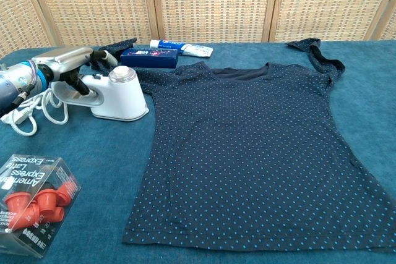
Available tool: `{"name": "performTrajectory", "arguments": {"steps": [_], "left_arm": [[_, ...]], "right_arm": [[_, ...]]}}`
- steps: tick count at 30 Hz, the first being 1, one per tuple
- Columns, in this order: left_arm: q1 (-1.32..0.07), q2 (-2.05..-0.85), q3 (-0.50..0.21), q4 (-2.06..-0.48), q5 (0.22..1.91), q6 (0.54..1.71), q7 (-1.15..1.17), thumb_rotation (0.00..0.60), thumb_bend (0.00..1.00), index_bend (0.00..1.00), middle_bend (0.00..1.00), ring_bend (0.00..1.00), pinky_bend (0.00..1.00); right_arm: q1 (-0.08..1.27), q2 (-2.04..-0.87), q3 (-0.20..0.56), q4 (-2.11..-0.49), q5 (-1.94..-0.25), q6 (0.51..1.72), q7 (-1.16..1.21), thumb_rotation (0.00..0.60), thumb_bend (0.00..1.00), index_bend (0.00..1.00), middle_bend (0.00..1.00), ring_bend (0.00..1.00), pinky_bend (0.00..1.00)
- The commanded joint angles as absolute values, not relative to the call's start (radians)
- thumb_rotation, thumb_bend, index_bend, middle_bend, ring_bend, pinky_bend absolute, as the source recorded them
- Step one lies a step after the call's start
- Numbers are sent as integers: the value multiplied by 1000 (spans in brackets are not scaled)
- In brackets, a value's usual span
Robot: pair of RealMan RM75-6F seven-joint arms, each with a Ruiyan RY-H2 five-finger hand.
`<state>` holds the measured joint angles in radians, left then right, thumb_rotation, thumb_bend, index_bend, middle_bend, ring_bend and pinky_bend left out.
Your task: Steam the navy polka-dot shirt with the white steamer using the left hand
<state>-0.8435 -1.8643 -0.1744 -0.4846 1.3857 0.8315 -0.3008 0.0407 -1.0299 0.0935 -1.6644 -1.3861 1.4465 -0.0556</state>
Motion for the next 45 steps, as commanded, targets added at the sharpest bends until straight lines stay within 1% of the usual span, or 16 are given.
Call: {"name": "performTrajectory", "arguments": {"steps": [1,4,6,8,11,18,21,26,30,34,40,45], "left_arm": [[-835,-1889,-163,-443,1405,881,-309,600,419,636,575,499,563],[-829,-1896,-153,-419,1418,911,-316,600,437,750,645,555,629],[-826,-1898,-151,-411,1420,921,-318,600,475,821,686,588,663],[-822,-1899,-149,-408,1422,936,-324,600,551,904,733,625,701],[-812,-1891,-142,-417,1431,966,-345,600,622,980,788,670,750],[-782,-1848,-127,-483,1461,1071,-420,600,643,999,829,710,813],[-783,-1804,-130,-543,1478,1126,-458,600,643,1000,835,714,817],[-815,-1732,-134,-645,1510,1161,-467,600,650,1000,836,715,822],[-873,-1677,-145,-747,1530,1131,-454,600,696,1000,838,728,880],[-949,-1641,-142,-831,1564,1065,-456,600,708,1000,846,737,906],[-1050,-1668,-111,-865,1637,1003,-435,600,709,1000,848,738,906],[-1106,-1706,-64,-881,1687,952,-470,600,709,1000,849,739,906]], "right_arm": [[41,-1031,92,-1665,-1388,1446,-58,600,0,24,0,0,0],[42,-1031,90,-1667,-1389,1444,-60,600,0,27,0,0,0],[42,-1031,89,-1668,-1389,1444,-61,600,0,33,0,0,0],[42,-1031,88,-1669,-1390,1444,-61,600,0,36,0,0,0],[42,-1030,86,-1673,-1395,1444,-62,600,0,36,0,0,0],[40,-1027,83,-1679,-1403,1450,-58,600,0,38,0,0,0],[39,-1026,81,-1682,-1409,1454,-56,600,0,39,0,0,0],[39,-1024,79,-1684,-1413,1454,-52,600,0,39,0,0,0],[39,-1022,80,-1685,-1411,1454,-49,600,0,40,0,0,0],[38,-1021,83,-1684,-1405,1455,-47,600,0,41,0,0,0],[44,-1025,90,-1674,-1383,1441,-46,600,0,41,0,0,0],[53,-1030,95,-1657,-1353,1414,-43,600,0,41,0,0,0]]}}
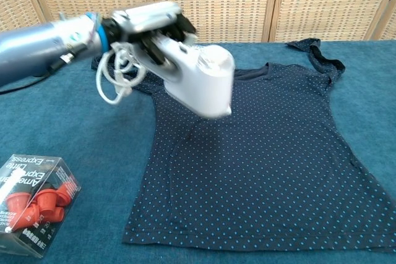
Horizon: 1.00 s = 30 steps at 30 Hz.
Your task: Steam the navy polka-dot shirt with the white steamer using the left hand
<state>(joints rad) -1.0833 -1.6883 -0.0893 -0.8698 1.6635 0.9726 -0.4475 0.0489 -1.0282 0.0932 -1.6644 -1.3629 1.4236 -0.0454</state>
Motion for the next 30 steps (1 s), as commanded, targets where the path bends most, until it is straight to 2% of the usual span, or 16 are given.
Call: {"name": "performTrajectory", "arguments": {"steps": [1,11,18,30], "left_arm": [[-1113,-1711,-52,-881,1698,947,-482,600,709,1000,849,739,906],[-1145,-1757,62,-860,1808,975,-568,600,710,1000,850,743,910],[-1150,-1807,76,-835,1812,998,-610,600,709,1000,850,743,911],[-1159,-1949,92,-675,1821,1028,-624,600,709,1000,850,743,910]], "right_arm": [[53,-1031,97,-1653,-1347,1409,-41,600,0,41,0,0,0],[58,-1043,101,-1634,-1327,1399,-45,600,0,42,0,0,0],[63,-1050,102,-1630,-1320,1393,-65,600,0,42,0,0,0],[61,-1043,102,-1629,-1322,1393,-44,600,0,42,0,0,0]]}}
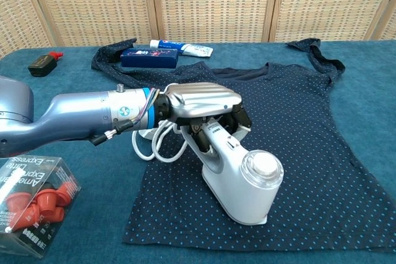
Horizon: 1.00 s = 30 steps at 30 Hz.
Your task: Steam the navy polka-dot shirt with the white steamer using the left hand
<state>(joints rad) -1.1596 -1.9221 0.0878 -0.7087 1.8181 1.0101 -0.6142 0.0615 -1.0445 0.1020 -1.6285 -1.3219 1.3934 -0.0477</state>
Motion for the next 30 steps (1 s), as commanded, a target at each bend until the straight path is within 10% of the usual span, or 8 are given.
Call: {"name": "performTrajectory", "arguments": {"steps": [1,30], "left_arm": [[-1156,-1959,92,-662,1820,1035,-628,600,709,1000,850,743,910],[-1084,-2017,90,-370,1716,968,-724,600,709,1000,850,743,910]], "right_arm": [[61,-1042,102,-1629,-1322,1394,-43,600,0,42,0,0,0],[55,-1036,99,-1647,-1335,1411,-47,600,0,49,0,0,0]]}}
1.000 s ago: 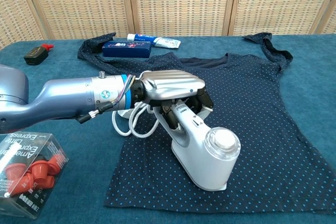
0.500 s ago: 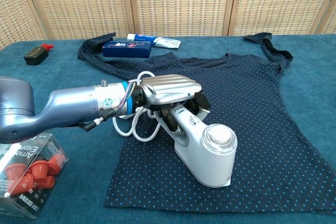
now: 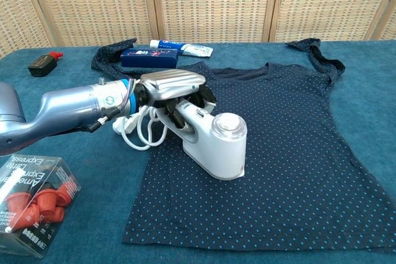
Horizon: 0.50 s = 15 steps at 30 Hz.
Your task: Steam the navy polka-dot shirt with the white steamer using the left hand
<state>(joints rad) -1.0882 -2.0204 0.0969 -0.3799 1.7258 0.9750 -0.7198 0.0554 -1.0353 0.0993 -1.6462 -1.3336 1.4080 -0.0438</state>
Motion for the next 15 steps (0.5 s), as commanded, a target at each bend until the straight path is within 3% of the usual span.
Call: {"name": "performTrajectory", "arguments": {"steps": [1,15], "left_arm": [[-1084,-2016,89,-367,1713,968,-724,600,709,1000,850,743,910],[-1112,-2046,103,-430,1734,1005,-719,600,709,1000,850,743,910]], "right_arm": [[54,-1036,99,-1648,-1336,1413,-49,600,0,49,0,0,0],[53,-1046,90,-1616,-1399,1447,-30,600,0,31,0,0,0]]}}
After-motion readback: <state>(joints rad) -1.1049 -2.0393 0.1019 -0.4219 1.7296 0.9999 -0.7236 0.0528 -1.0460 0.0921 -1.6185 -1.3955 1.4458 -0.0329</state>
